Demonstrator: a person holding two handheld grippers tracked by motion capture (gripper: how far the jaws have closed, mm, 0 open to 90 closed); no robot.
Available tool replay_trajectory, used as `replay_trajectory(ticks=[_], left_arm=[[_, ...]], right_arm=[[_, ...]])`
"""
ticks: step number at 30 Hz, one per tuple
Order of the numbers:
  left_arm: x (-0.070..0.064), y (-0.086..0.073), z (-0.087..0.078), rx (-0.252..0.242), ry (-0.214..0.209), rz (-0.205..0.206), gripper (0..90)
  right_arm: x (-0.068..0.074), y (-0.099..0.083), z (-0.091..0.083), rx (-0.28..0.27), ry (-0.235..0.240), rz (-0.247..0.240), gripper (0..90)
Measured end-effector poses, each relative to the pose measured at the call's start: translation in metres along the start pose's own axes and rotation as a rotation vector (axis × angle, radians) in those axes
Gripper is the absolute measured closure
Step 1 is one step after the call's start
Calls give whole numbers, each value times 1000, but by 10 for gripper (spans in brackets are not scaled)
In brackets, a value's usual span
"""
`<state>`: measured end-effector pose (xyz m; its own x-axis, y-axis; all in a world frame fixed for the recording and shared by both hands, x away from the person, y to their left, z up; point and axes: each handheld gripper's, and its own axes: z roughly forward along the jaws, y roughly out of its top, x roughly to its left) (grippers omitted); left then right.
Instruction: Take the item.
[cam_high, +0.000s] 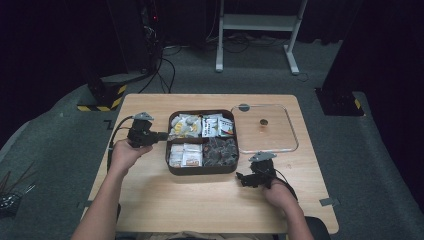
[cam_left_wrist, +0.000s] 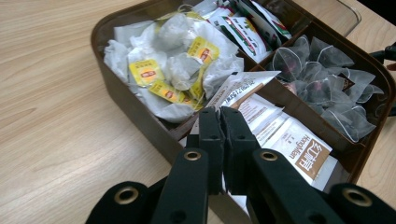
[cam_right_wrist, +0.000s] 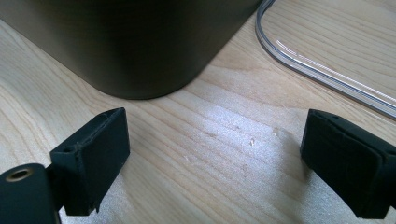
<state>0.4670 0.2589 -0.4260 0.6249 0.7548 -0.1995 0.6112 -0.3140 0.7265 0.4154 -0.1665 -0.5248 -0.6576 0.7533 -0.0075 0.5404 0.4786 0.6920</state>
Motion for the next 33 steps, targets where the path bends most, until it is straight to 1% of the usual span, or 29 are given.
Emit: replay_trajectory(ticks=[6,7,12,18,23,27,28,33], left_arm=[[8,-3,-8,-6,24,-9,880],[9,-3,-9,-9,25,-18,879],[18,-6,-15,-11,47,-32,880],[27,-12,-16,0,65,-55,880],[37,-17,-17,2,92,-76,879],[44,-21,-17,8,97,-101,880],[46,-22,-17,11,102,-99,879],[54,-26,-14,22,112,-121,880]], right_arm=[[0,0,0,0,0,0,80],[0,0,0,-1,0,0,80],[0,0,0,-2,0,-3,80],[0,0,0,-2,0,-3,81],[0,0,0,-2,1,-2,80],[0,0,0,-2,1,-2,81],[0,0,0,-2,1,-2,80],[0,0,0,-2,1,-2,81]])
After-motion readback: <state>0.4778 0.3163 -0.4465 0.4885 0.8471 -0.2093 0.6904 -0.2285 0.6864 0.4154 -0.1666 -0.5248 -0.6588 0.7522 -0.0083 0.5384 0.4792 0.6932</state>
